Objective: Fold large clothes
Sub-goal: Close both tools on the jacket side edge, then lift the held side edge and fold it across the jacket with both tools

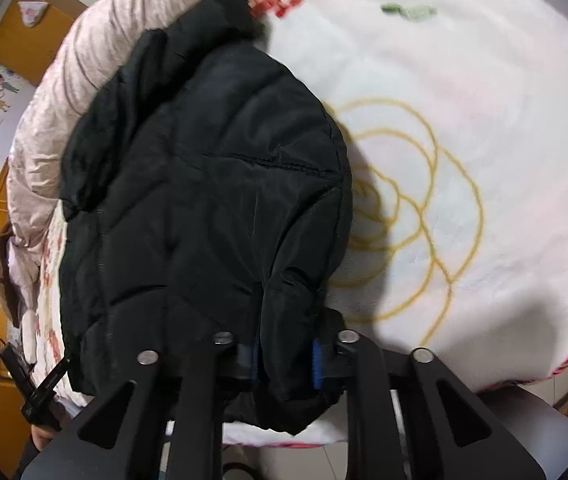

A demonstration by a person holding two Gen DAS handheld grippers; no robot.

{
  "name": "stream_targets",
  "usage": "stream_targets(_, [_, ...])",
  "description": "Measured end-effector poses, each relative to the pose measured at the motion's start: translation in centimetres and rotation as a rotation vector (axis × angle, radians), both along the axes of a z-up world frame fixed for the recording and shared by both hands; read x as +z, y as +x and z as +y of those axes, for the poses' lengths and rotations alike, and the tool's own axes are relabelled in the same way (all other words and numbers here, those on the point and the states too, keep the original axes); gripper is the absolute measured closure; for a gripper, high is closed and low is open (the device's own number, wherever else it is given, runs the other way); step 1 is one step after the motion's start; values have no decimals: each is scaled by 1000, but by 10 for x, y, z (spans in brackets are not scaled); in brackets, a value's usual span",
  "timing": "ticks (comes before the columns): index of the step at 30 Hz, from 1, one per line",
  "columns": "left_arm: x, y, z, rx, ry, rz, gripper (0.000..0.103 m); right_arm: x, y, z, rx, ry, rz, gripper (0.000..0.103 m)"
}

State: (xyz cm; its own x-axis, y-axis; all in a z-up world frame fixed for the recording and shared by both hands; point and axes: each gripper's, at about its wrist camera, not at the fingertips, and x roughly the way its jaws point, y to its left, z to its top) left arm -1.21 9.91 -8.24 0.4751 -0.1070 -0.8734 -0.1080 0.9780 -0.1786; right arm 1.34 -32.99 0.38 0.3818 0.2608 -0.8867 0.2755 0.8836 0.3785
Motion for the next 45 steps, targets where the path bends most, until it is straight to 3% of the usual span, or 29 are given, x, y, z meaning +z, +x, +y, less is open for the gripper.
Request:
stream_targets(10, [98, -49, 18, 9, -79, -210, 90, 91, -42, 17, 53, 19, -192, 91])
stream_targets(16, [133, -91, 33, 28, -108, -270, 90, 118, -85, 11, 33, 45, -261, 91])
stream_targets(28, [141, -105, 30, 57, -130, -278, 90, 134, -80, 23, 51, 11, -316, 91])
stream_targets(45, [168, -58, 48, 120, -202, -335, 90, 162, -37, 24, 43, -7, -407, 91])
